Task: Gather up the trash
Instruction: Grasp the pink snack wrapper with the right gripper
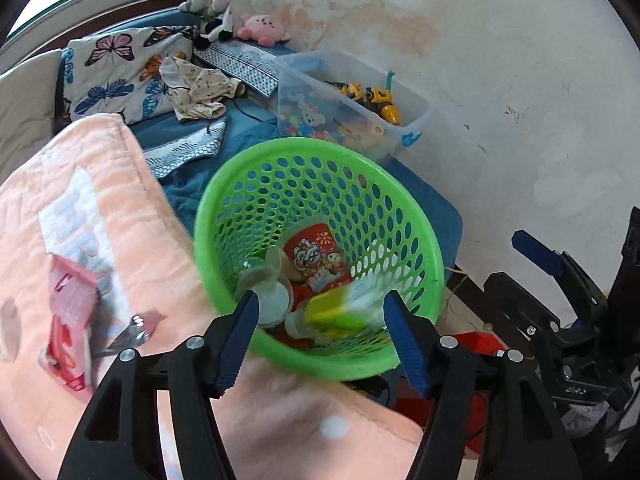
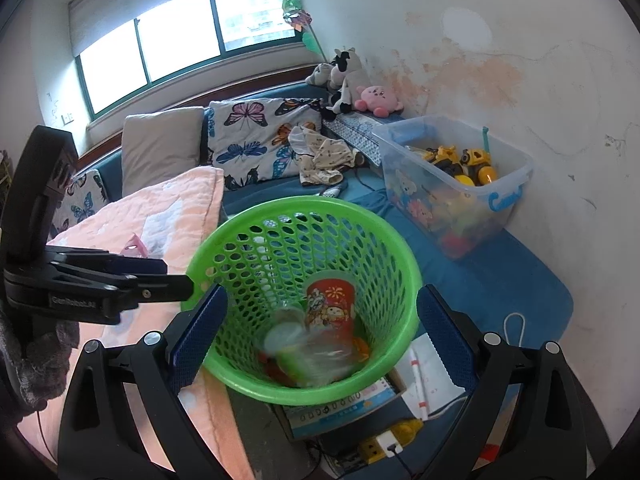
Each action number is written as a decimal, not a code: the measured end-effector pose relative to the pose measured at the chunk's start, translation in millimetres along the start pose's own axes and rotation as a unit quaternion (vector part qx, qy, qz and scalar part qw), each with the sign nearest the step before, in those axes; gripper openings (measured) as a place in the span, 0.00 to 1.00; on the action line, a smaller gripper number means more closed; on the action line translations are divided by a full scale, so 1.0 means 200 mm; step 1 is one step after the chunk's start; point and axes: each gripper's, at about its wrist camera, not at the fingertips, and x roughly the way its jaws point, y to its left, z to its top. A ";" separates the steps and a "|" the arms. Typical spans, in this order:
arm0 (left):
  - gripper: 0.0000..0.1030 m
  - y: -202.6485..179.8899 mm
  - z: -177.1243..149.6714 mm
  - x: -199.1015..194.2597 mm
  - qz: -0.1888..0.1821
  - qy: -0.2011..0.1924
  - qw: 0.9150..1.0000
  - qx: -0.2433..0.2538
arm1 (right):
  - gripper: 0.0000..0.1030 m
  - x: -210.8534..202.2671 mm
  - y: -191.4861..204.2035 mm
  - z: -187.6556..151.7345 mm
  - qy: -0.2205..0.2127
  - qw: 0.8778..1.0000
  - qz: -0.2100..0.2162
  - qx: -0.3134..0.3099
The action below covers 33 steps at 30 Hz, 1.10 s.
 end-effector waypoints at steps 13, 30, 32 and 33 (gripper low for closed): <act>0.61 0.38 -0.20 -0.35 0.067 -0.036 0.996 -0.056 | 0.92 -0.01 0.28 0.01 0.011 0.998 0.049 -0.029; 0.61 0.99 -0.46 -0.72 0.142 -0.067 0.974 -0.163 | 0.90 0.25 0.80 0.07 0.098 0.981 0.162 -0.032; 0.61 1.05 -0.49 -0.75 0.147 -0.070 0.972 -0.172 | 0.89 0.30 0.87 0.08 0.111 0.978 0.174 -0.030; 0.61 1.07 -0.50 -0.76 0.148 -0.070 0.971 -0.175 | 0.89 0.33 0.89 0.08 0.116 0.977 0.177 -0.030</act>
